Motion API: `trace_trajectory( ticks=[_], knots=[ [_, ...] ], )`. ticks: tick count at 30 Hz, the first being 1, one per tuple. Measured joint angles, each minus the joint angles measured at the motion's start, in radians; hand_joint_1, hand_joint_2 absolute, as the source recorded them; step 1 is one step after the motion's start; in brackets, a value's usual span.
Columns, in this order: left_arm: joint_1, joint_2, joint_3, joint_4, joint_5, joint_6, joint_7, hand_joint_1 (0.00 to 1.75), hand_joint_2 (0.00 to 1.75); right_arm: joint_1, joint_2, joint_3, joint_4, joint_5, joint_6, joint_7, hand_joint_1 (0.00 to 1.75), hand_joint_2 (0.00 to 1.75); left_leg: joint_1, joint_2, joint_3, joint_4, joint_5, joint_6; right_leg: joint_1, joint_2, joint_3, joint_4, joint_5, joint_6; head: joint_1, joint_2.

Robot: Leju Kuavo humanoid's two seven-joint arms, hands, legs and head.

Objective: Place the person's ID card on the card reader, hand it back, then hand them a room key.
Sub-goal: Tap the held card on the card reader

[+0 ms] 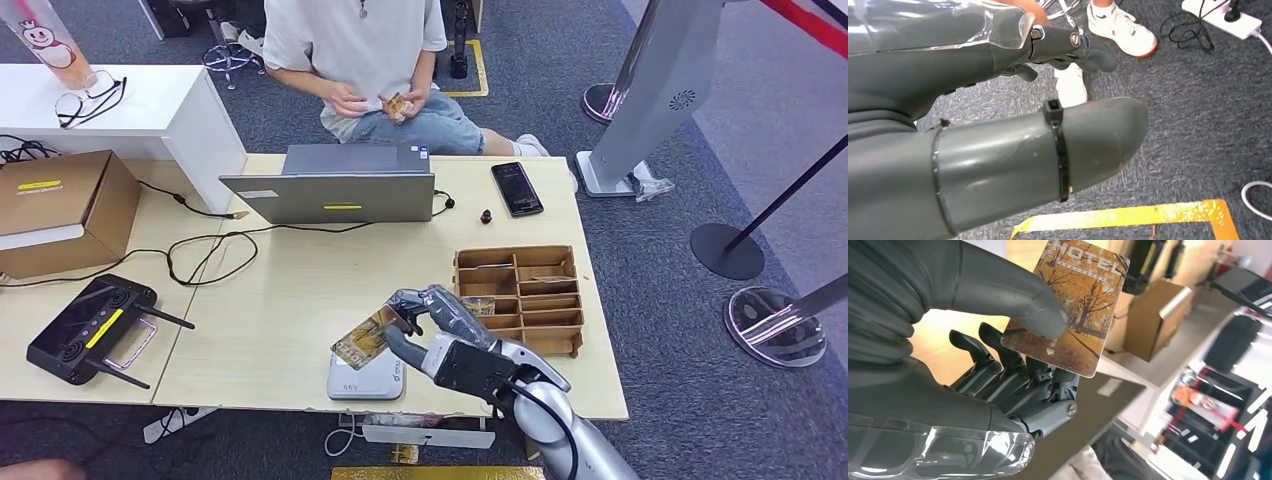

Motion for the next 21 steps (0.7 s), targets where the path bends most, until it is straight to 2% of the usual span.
trace_trajectory(
  ticks=[11,21],
  knots=[
    [-0.015,-0.002,-0.001,0.000,-0.022,-0.015,0.032,0.00,0.00,-0.087,0.000,0.078,0.127,0.018,0.079,0.090,1.75,1.75,0.000,0.000,0.000,0.000,0.000,0.000,0.000,0.000,0.000,0.000,0.000,0.000,0.000,0.000],
    [-0.025,-0.003,-0.003,0.000,-0.037,-0.022,0.040,0.00,0.00,-0.143,0.019,0.134,0.231,0.057,0.069,0.141,1.75,1.75,0.000,0.000,0.000,0.000,0.000,0.000,0.000,0.000,0.000,0.000,0.000,0.000,0.000,0.000]
  ],
)
